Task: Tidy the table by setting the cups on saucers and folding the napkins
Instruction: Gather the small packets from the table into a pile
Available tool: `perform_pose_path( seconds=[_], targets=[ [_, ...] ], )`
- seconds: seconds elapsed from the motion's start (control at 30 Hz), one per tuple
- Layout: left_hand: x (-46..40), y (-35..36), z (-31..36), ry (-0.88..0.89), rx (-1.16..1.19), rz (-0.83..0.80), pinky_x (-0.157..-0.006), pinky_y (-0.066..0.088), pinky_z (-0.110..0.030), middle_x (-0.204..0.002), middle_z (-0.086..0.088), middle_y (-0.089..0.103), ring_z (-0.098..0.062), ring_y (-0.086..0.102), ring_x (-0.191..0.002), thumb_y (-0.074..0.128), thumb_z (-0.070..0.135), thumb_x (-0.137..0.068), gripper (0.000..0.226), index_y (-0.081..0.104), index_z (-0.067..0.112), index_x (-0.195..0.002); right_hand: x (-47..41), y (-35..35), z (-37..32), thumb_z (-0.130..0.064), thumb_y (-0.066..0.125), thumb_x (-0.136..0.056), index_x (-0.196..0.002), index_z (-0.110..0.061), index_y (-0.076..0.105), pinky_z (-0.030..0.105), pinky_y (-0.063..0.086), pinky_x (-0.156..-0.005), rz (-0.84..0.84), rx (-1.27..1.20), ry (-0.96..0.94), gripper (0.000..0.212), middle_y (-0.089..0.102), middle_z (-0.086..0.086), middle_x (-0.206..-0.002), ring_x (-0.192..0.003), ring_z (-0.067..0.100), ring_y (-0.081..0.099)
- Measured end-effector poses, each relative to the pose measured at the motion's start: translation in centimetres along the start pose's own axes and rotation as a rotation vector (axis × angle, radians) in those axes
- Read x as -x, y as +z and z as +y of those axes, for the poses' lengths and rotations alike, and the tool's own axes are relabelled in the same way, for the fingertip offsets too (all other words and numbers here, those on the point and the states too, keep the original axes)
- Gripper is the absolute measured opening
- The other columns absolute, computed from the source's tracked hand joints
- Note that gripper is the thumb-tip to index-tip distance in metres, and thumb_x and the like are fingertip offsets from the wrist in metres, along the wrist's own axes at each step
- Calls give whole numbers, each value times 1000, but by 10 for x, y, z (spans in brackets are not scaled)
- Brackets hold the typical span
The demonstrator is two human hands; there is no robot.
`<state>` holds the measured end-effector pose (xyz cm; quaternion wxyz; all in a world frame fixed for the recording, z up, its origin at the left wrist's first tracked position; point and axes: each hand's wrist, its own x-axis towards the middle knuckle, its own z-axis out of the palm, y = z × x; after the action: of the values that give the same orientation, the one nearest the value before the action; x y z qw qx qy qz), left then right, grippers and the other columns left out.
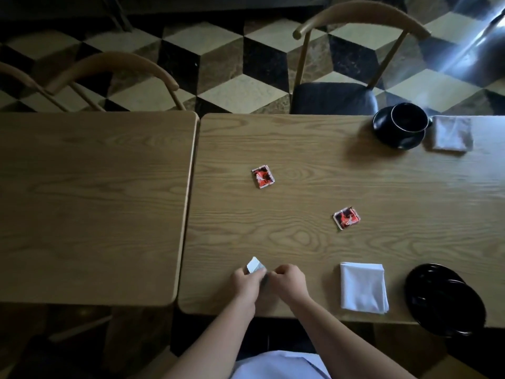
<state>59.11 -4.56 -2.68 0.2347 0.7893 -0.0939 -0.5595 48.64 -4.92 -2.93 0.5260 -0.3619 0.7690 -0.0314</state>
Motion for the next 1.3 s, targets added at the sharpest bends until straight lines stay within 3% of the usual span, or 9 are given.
perform_pose_path(
  seconds=[0.23,0.4,0.53,0.73,0.8,0.87,1.03,1.13,1.3],
  targets=[
    [-5,30,42,107,11,-87,-57,51,-27,-76,-7,68,-16,63,-64,75,13,-82,11,65,8,-82,-11,-51,-4,-20,70,-86,-73,-17,61,18,35,-42,-132,-532,70,17,61,-6,-58,-46,7,55],
    [-12,54,77,159,-11,-164,-66,57,-35,-83,-12,70,-24,68,-74,72,8,-85,9,63,9,-85,-59,-123,-4,-15,72,-89,-79,-10,62,18,42,-38,341,-993,303,15,59,3,-58,-38,10,51],
    [-13,69,94,195,-14,-228,-52,55,-26,-81,-11,72,-20,70,-70,68,4,-87,7,65,11,-89,-94,-154,-1,-42,80,-78,-96,0,71,40,57,-75,596,-822,528,46,70,19,-87,-77,34,69],
    [-17,77,110,144,16,-241,-53,56,-27,-84,-12,71,-22,71,-68,60,1,-91,10,62,7,-98,-117,-163,-4,-22,74,-77,-98,4,73,34,45,-72,590,-608,581,33,73,22,-101,-88,37,67],
    [-18,76,115,137,3,-250,-50,55,-25,-85,-12,72,-20,71,-65,57,1,-90,11,62,9,-97,-114,-160,-8,-23,75,-77,-98,-2,76,35,49,-78,573,-623,518,30,74,20,-95,-90,36,68],
    [-20,77,119,134,-13,-256,-51,55,-26,-86,-11,73,-19,71,-66,55,1,-90,13,62,12,-94,-107,-155,-17,-28,78,-73,-82,-11,77,32,48,-69,509,-646,354,18,69,9,-71,-73,27,64],
    [-27,74,134,156,46,-263,-85,57,-53,-101,-21,74,-35,72,-88,57,13,-91,12,68,13,-96,-87,-134,-70,-25,78,-76,-61,-12,73,18,34,-40,109,-491,-92,20,60,-4,-48,-42,7,47],
    [-31,64,143,142,136,-305,-79,59,-47,-88,-11,77,-19,73,-73,59,26,-91,19,74,15,-87,-85,-125,-97,-28,74,-78,-63,-6,70,22,36,-46,58,-286,-216,26,62,-2,-52,-47,9,51],
    [-41,46,149,129,205,-311,-69,59,-36,-94,-13,76,-22,72,-80,65,36,-90,31,75,10,-102,-97,-112,-122,-30,73,-76,-60,-13,69,25,43,-52,32,-110,-281,23,67,-1,-53,-48,7,58]
  ],
)
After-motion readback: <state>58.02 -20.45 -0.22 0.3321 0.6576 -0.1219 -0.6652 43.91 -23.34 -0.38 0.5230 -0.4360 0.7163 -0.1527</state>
